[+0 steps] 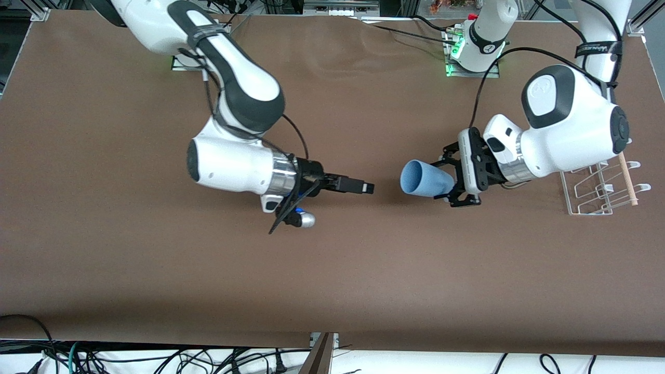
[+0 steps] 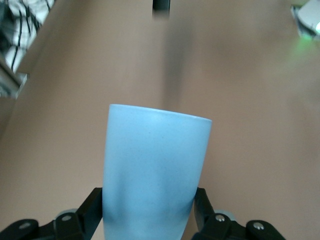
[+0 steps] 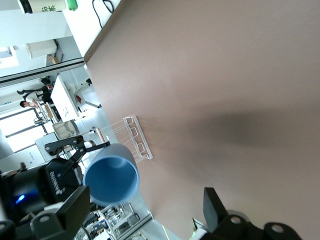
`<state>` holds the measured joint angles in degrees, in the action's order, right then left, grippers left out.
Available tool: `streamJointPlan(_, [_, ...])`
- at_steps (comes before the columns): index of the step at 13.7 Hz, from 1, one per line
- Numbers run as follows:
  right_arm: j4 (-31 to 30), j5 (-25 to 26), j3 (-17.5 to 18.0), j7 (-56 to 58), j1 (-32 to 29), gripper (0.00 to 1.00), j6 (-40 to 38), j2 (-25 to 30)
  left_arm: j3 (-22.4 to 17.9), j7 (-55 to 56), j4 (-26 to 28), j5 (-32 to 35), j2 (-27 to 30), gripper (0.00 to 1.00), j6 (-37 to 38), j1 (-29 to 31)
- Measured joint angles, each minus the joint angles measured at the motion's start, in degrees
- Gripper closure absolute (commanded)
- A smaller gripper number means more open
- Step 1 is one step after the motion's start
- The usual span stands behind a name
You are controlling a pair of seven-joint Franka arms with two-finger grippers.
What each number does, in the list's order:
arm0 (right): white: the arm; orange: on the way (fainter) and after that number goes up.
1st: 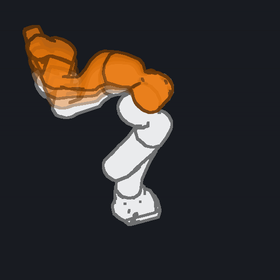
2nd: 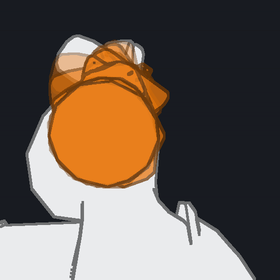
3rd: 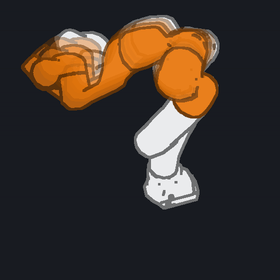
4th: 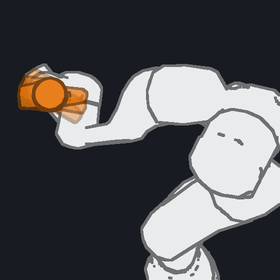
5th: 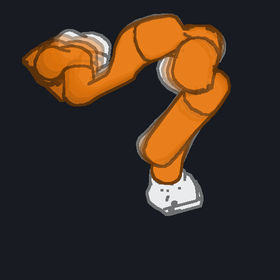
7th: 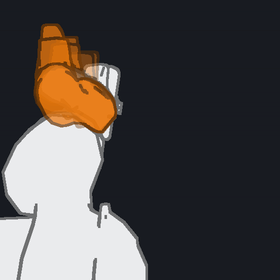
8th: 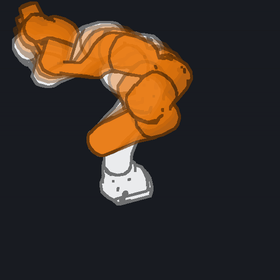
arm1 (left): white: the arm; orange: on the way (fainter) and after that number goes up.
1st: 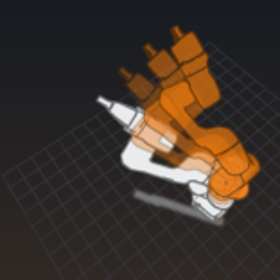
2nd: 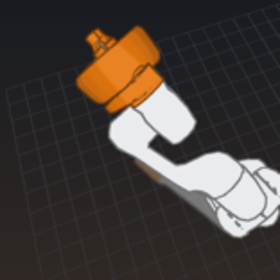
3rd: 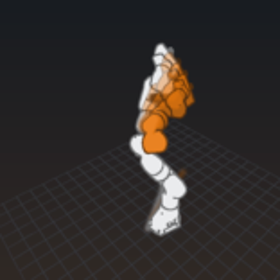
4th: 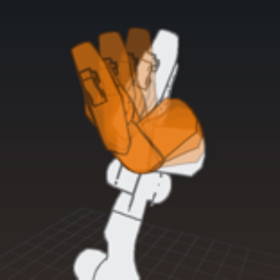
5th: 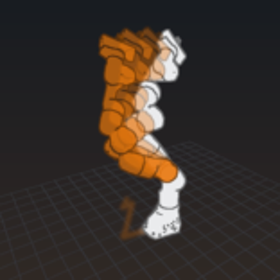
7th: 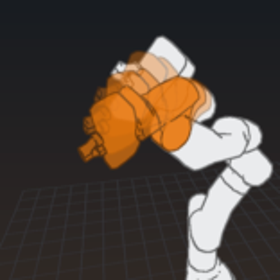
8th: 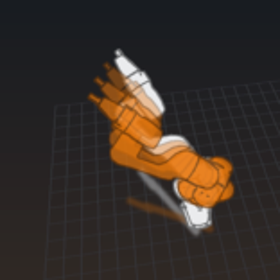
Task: Transfer cup to left arm and place on rack
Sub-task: 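Open the right gripper and withdraw while the left gripper lifts the cup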
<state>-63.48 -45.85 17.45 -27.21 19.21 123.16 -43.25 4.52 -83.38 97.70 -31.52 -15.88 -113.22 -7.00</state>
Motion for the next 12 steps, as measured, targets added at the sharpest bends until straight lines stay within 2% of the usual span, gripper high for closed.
streamJointPlan(3, [0.2, 8.8, 0.0, 0.2, -4.3, 0.00, -7.5, 2.0, -0.1, 5.5, -0.8, 13.5, 0.0, 1.00, 4.5, 2.4])
streamJointPlan(6, [0.2, 14.9, -0.5, 0.2, -6.1, 0.00, -13.2, 3.6, -0.2, 12.7, -1.3, 29.4, 0.0, 1.00, 8.1, 3.1])
streamJointPlan(9, [-2.6, 19.6, -3.1, 0.2, -8.6, 0.00, -17.4, 5.9, 0.1, 23.2, -1.3, 44.7, -0.6, 1.00, 13.6, 2.9])
streamJointPlan(12, [-7.9, 28.7, -6.3, 0.3, -10.6, 0.00, -20.6, 10.6, 0.3, 32.9, -1.3, 56.6, -2.7, 1.00, 20.5, 1.9])
